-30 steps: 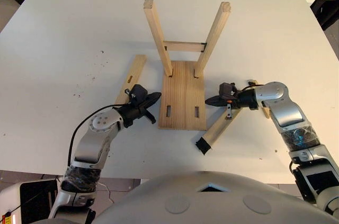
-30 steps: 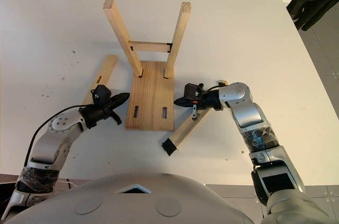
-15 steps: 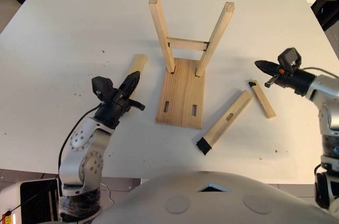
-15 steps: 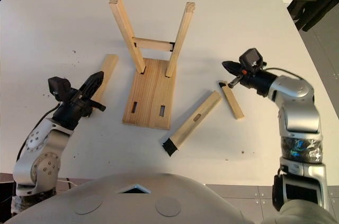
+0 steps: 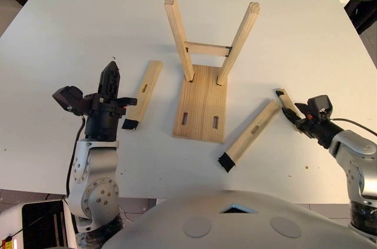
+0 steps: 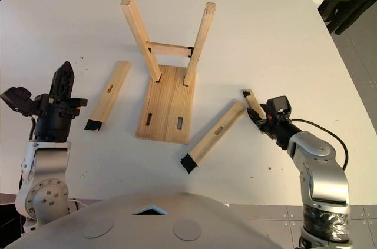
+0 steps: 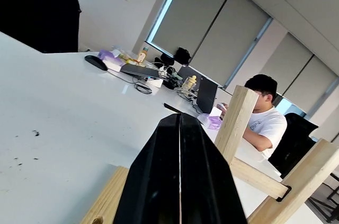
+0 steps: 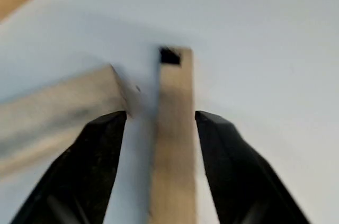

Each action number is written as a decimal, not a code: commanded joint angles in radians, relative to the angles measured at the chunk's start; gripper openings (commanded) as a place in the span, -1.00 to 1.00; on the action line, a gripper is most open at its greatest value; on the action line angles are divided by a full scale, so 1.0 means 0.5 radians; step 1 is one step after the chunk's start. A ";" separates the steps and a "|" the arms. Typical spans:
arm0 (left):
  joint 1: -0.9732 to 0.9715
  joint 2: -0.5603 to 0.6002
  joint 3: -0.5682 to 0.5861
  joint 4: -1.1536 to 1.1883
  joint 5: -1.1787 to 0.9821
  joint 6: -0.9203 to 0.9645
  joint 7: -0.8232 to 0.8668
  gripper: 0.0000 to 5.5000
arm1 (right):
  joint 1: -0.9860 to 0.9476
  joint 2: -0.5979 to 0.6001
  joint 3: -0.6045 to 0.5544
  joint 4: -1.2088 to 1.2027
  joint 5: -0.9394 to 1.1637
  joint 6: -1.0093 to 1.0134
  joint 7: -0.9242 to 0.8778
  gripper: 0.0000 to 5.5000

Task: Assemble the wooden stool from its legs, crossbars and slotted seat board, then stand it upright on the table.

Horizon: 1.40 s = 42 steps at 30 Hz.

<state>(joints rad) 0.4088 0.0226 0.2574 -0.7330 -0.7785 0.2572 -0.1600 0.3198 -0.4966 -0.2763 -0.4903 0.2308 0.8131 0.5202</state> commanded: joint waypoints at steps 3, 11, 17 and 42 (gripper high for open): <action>0.089 -0.051 -0.079 -0.020 0.082 -0.082 0.030 -1.00 | 0.024 -0.133 -0.018 0.053 0.013 0.043 0.029 0.04; 0.063 -0.013 -0.106 0.002 0.113 -0.091 0.045 -1.00 | 0.233 -0.176 0.048 0.076 0.021 -0.003 0.112 0.04; 0.046 0.038 -0.104 0.014 0.102 -0.071 0.039 -1.00 | 0.421 -0.168 0.064 0.160 -0.034 -0.229 0.127 -0.12; -1.683 0.655 0.107 0.506 -0.896 0.247 -0.323 -0.83 | -2.981 0.386 -0.327 1.329 1.393 -0.550 -0.137 -0.52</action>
<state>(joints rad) -0.0604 0.2446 0.3293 -0.5723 -0.9760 0.2725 -0.1704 -0.6800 -0.3262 -0.3631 0.1506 0.5888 0.4433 0.2864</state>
